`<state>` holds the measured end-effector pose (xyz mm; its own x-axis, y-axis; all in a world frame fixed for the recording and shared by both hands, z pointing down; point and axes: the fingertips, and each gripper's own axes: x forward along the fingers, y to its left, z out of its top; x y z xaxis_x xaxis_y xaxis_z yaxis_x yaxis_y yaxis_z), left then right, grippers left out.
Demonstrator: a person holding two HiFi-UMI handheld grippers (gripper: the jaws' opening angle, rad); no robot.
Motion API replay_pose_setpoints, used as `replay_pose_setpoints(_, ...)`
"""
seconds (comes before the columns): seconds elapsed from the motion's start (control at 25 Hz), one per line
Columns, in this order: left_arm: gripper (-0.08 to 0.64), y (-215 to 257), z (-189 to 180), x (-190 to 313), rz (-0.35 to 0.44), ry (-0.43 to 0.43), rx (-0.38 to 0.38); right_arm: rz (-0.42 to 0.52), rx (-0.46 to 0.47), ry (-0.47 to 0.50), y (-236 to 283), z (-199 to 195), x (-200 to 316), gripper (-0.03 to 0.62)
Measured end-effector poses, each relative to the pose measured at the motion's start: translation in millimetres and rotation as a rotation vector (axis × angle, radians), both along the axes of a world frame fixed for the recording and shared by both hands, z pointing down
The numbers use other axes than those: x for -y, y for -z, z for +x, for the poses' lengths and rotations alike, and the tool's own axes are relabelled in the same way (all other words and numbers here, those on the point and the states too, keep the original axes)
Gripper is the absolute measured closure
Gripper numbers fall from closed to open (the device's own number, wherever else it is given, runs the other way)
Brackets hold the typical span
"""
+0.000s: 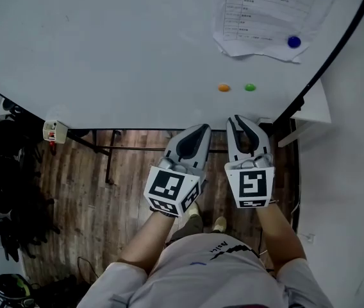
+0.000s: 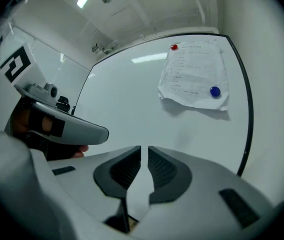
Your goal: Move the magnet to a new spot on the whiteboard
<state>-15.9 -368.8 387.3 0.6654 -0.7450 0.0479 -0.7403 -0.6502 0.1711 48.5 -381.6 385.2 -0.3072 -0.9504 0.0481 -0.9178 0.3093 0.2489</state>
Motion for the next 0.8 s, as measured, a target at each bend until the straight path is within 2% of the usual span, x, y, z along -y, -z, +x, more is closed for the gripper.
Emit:
replay_pose_setpoints(0.28, 0.551, 9, 15, -42, 0.009, 0.021, -0.020, -0.050, 0.106, 0.086, 3, 8, -42, 0.557)
replay_pose_setpoints(0.56, 0.550, 19, 28, -78, 0.005, 0.041, -0.050, -0.118, 0.307, 0.198, 12, 15, -81, 0.572)
replay_pose_setpoints(0.8, 0.551, 21, 38, -100, 0.007, 0.050, -0.042, -0.124, 0.327, 0.227, 13, 19, -104, 0.578)
